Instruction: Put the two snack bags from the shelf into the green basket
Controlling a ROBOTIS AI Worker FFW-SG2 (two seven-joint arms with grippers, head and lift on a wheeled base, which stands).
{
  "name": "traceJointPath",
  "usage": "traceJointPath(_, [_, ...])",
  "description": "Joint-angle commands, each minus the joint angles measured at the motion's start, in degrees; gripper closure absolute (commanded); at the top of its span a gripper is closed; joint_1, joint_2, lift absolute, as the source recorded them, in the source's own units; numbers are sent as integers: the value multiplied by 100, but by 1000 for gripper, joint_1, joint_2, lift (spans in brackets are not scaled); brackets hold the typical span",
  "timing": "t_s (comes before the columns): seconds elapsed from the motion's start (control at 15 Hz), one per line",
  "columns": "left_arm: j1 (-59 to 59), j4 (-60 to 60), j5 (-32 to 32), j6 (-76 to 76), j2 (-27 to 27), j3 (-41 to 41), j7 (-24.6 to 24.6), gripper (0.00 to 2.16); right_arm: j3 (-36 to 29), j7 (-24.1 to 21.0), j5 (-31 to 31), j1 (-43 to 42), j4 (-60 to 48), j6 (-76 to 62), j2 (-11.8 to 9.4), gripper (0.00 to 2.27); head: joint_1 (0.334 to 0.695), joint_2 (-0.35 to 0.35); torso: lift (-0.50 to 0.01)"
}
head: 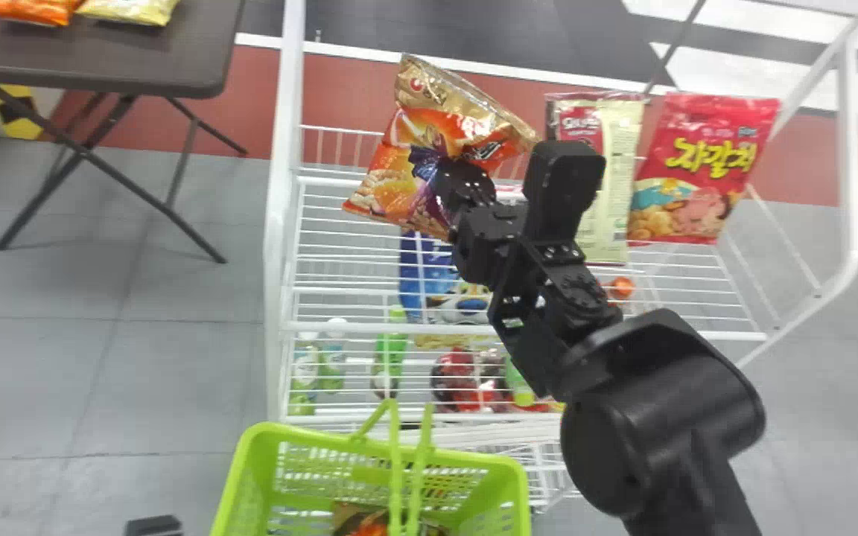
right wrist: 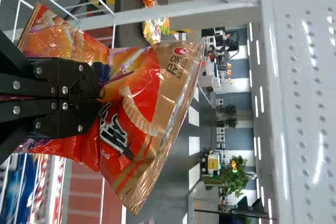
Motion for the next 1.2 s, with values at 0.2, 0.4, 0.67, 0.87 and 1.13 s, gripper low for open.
traceJointPath(0.2, [-58,2,-1,8,-9,-1,21,1902,-1339,325,-809,1442,-2186,2430,-366,1953,695,-350,-12])
traceJointPath(0.4, [-67,2,7,8,-18,8,21,1902,-2042,553,-1108,1934,-3109,4521,-313,1953,695,-350,-12])
traceJointPath(0.67, [-58,2,7,8,-53,8,21,1902,-2833,923,-1327,2198,-3724,5975,-207,1953,695,-350,-12])
traceJointPath(0.87, [-49,11,-1,-10,-70,-1,21,1902,-3114,1107,-1784,2435,-3751,5975,-102,1953,695,-350,-12])
traceJointPath(1.13, [-14,-7,-80,-27,-88,-133,30,1902,-2332,1081,-1688,2505,-3566,5975,4,1953,695,-350,-12])
